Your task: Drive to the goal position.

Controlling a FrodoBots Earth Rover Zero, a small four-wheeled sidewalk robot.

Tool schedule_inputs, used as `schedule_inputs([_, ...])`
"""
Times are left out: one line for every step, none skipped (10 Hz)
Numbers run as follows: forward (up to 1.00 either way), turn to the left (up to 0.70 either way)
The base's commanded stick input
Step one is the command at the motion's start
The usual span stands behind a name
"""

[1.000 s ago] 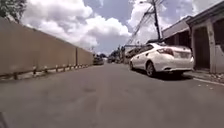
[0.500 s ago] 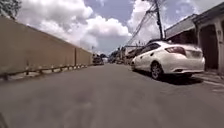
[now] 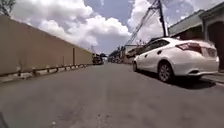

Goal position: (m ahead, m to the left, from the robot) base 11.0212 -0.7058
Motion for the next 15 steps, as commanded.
schedule_inputs([1.0, 0.0])
schedule_inputs([1.0, 0.0])
schedule_inputs([1.0, 0.0])
schedule_inputs([1.0, 0.0])
schedule_inputs([1.0, 0.0])
schedule_inputs([1.0, 0.0])
schedule_inputs([1.0, 0.0])
schedule_inputs([1.0, 0.0])
schedule_inputs([1.0, 0.0])
schedule_inputs([1.0, 0.0])
schedule_inputs([1.0, 0.0])
schedule_inputs([1.0, 0.0])
schedule_inputs([1.0, 0.0])
schedule_inputs([1.0, 0.0])
schedule_inputs([1.0, 0.0])
